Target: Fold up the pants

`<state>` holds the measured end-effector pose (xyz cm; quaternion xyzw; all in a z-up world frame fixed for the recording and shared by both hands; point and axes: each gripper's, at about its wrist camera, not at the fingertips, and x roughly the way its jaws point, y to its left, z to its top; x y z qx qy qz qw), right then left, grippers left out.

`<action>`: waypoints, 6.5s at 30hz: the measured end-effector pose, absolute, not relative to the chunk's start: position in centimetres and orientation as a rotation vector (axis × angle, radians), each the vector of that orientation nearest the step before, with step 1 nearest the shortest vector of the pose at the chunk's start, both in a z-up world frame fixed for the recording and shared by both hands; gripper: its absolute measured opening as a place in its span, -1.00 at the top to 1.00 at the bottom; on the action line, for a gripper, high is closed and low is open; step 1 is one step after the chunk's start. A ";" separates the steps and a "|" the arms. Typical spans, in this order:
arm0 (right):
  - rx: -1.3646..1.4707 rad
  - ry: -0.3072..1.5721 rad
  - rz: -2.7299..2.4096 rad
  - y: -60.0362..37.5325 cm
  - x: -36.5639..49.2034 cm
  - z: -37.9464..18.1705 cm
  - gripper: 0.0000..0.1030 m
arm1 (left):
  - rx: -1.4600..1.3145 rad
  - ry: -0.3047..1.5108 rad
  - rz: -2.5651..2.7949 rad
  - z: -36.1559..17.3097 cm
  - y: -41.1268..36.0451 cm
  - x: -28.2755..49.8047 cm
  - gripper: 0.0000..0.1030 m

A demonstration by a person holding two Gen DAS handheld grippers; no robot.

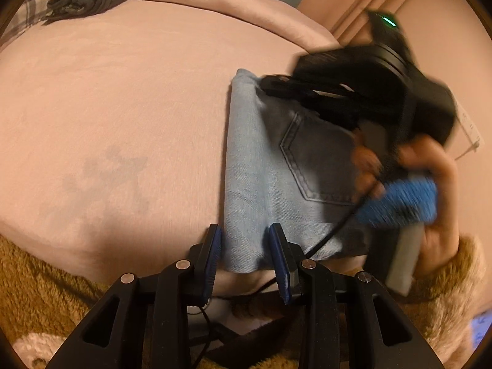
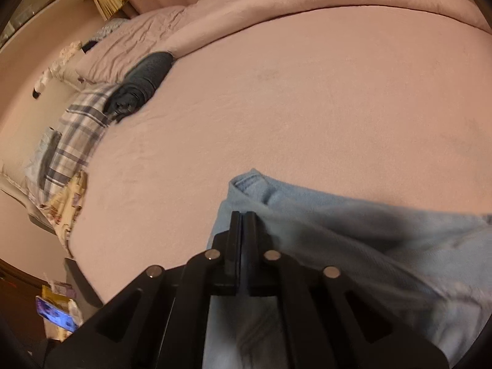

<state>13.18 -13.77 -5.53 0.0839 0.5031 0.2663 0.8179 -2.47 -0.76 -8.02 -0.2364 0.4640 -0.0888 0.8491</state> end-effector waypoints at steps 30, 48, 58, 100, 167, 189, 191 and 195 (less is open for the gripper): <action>0.073 0.972 0.499 -21.2 3.1 -6.2 0.73 | -0.425 0.959 -0.118 -8.8 -1.5 0.2 0.29; 0.062 0.965 0.481 -21.4 1.9 -6.3 0.72 | -0.421 0.981 -0.109 -8.9 -1.2 0.2 0.28; 0.044 0.958 0.485 -21.4 1.1 -5.7 0.58 | -0.419 1.004 -0.117 -8.6 -1.2 0.0 0.28; 0.217 0.832 0.202 -32.0 0.9 -2.2 -0.76 | -0.322 0.968 -0.076 -5.3 -1.2 2.2 -0.48; 0.329 1.000 0.542 -29.4 8.4 -8.4 -0.82 | -0.311 1.083 -0.329 -8.5 -4.2 11.6 -0.56; 0.301 0.985 0.482 -27.9 6.6 -7.9 -0.28 | -0.305 1.007 -0.299 -7.5 -6.2 8.0 0.11; 0.309 0.972 0.472 -28.0 6.3 -7.4 -0.13 | -0.321 0.996 -0.287 -6.9 -6.0 7.8 0.27; 0.350 0.954 0.470 -28.4 6.0 -6.3 0.03 | -0.355 0.960 -0.312 -5.3 -5.4 7.0 0.38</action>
